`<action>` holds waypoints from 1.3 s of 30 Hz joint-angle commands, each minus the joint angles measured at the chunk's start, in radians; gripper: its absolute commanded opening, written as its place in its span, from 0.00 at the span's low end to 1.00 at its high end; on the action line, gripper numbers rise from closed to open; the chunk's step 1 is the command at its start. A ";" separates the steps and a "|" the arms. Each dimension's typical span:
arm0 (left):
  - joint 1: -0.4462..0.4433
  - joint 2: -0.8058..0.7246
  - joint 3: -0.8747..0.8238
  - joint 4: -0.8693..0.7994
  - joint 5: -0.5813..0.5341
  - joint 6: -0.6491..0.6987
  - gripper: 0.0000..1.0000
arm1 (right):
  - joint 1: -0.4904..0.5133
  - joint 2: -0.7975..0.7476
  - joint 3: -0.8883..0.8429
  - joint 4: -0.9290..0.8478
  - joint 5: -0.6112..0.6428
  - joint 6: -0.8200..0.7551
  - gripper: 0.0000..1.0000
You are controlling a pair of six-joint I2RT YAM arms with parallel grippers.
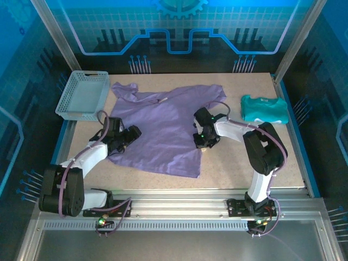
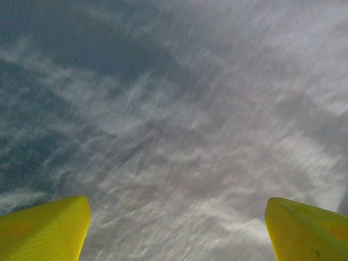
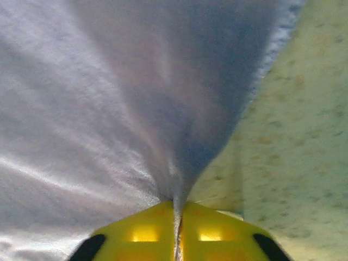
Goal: Fold the inside-out t-shirt
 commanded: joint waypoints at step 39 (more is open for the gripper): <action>-0.871 0.544 0.530 -0.189 -0.121 0.721 0.54 | -0.407 -0.411 -0.083 -0.081 -0.097 -0.079 0.43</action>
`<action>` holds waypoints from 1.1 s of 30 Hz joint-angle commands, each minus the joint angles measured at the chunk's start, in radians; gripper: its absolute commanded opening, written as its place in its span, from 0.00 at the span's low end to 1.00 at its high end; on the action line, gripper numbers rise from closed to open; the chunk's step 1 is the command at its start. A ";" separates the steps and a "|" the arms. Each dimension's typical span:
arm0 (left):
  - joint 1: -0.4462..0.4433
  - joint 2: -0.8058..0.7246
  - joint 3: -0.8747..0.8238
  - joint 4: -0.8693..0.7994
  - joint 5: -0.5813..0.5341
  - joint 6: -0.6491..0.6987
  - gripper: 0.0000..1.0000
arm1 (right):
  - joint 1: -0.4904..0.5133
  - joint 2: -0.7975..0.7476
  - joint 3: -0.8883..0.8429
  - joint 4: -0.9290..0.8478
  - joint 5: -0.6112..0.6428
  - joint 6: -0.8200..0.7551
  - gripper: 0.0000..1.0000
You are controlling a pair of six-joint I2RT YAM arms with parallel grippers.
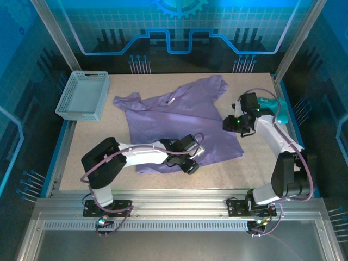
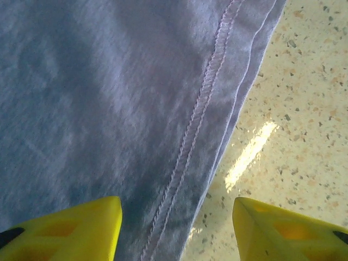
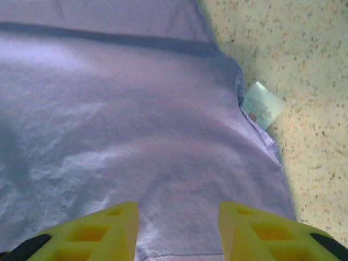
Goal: Fold the inside-out t-shirt
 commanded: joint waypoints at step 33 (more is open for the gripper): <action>0.138 -0.155 -0.078 0.150 0.292 -0.097 0.00 | 0.111 -0.134 -0.171 0.028 -0.138 0.023 0.50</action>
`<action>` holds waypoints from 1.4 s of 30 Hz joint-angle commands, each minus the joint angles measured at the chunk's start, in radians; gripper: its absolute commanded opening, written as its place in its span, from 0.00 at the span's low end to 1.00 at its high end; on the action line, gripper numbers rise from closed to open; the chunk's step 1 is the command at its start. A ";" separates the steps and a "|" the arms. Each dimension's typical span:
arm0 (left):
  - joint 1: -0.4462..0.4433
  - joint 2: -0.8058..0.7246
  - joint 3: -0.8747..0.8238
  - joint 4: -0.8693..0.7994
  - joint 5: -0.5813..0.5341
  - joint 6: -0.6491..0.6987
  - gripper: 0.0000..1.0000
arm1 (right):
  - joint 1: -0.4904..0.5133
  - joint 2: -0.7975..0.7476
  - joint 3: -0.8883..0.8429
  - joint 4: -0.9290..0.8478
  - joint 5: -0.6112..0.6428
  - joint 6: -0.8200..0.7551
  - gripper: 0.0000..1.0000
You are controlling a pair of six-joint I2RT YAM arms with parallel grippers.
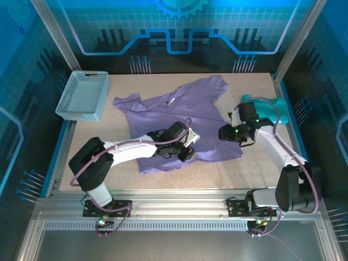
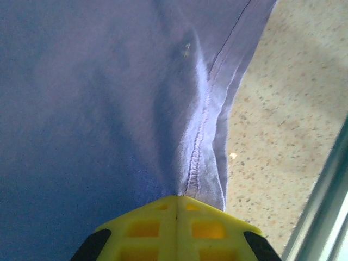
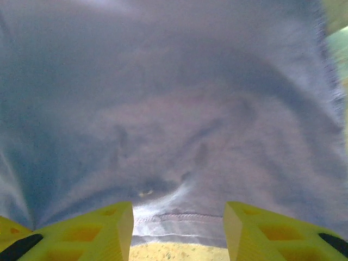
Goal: Fold the inside-out t-shirt
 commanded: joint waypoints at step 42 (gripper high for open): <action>0.184 -0.168 -0.145 0.153 0.209 -0.211 0.00 | 0.399 -0.045 -0.317 0.652 0.239 -0.180 0.87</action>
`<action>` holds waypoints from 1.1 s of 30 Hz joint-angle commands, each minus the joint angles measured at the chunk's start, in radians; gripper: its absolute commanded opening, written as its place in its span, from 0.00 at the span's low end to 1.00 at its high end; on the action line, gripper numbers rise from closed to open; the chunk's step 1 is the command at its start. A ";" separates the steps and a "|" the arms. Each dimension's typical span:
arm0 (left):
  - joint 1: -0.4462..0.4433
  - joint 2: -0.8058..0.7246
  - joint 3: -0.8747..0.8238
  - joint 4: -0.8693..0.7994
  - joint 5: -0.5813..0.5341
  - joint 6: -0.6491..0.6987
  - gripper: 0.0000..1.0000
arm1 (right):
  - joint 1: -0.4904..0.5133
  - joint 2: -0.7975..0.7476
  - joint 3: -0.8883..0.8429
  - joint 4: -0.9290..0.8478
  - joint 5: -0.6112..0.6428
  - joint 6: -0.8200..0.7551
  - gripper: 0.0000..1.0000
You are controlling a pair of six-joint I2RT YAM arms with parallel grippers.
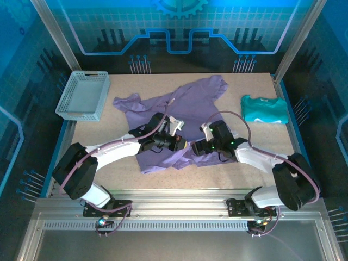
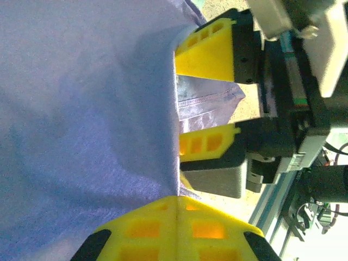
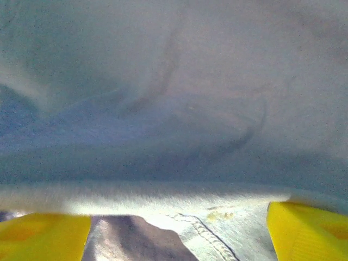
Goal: Fold the inside-out t-shirt
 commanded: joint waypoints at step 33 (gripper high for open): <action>0.012 -0.030 -0.180 0.262 -0.014 0.150 0.37 | -0.032 0.000 0.070 0.023 -0.265 -0.139 0.00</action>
